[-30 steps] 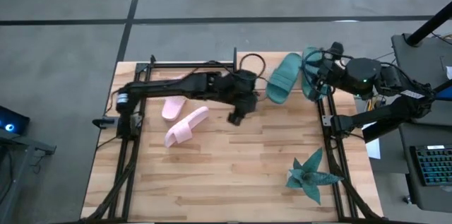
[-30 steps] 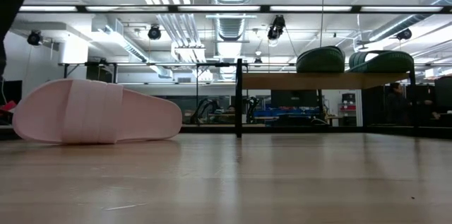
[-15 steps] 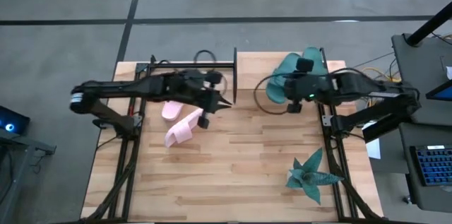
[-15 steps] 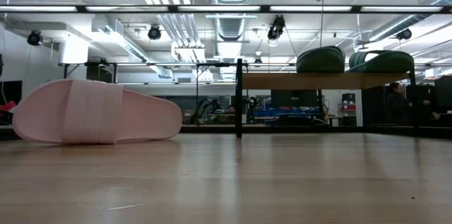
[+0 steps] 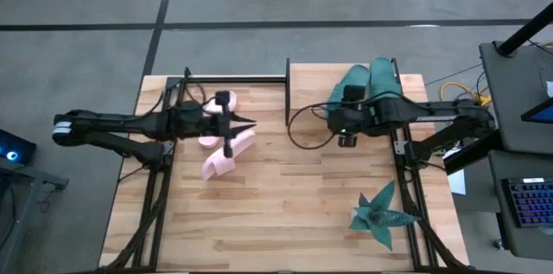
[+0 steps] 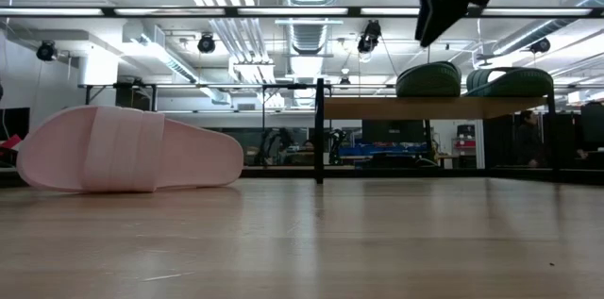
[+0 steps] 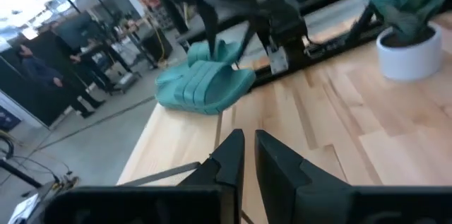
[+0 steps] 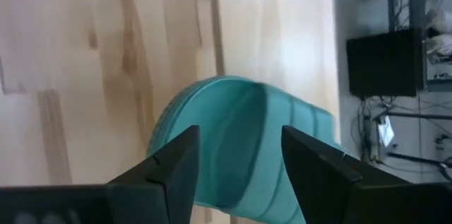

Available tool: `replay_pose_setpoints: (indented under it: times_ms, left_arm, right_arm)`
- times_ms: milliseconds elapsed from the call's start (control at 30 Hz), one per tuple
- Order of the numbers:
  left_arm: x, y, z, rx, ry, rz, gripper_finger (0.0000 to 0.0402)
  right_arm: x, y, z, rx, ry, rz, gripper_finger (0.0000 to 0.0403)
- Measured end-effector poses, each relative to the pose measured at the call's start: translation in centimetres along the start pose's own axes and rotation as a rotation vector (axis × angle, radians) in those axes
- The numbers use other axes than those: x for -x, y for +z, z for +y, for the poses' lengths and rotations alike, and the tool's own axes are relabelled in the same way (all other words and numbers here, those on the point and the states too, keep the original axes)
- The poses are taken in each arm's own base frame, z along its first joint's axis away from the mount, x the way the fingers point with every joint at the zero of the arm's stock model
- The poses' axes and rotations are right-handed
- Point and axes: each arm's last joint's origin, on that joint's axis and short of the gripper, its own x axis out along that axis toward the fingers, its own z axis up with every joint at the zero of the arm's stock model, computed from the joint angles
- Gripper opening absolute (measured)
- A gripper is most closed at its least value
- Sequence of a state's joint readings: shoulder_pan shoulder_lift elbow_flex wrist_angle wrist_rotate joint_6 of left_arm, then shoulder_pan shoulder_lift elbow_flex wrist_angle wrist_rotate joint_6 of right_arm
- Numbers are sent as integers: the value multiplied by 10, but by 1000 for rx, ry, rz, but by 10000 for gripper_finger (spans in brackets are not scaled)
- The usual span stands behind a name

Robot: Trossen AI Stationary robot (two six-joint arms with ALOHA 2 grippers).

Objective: Pick and place slides into the shelf
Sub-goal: Put the green slide on the shelf

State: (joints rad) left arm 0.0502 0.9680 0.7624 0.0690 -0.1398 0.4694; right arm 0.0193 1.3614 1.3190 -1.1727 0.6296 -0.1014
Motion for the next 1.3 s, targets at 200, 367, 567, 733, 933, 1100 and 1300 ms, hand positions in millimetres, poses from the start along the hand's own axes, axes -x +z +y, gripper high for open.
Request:
replay_pose_setpoints:
  times_ms: [200, 367, 567, 733, 933, 1100, 1300]
  left_arm:
    - [14, -16, -6, 55, 33, -70, 20]
    - [17, -24, -9, 57, 26, -55, 20]
    - [16, -28, -12, 55, 20, -43, 20]
    - [14, -33, -15, 52, 10, -22, 20]
    - [14, -38, -17, 51, 3, -8, 20]
    - [13, -40, -18, 120, 0, -2, 20]
    - [7, -44, -21, 118, -12, 28, 20]
  right_arm:
    - [-20, 7, 11, 69, -81, 112, 185]
    - [-31, 8, 17, 107, -175, 195, 184]
    - [-39, 9, 20, 131, -219, 228, 184]
    - [-46, 8, 16, 121, -226, 256, 184]
    - [-52, 5, 9, 103, -257, 282, 162]
    - [-53, 5, 6, 120, -261, 293, 89]
    - [-51, 4, 6, 188, -244, 299, 16]
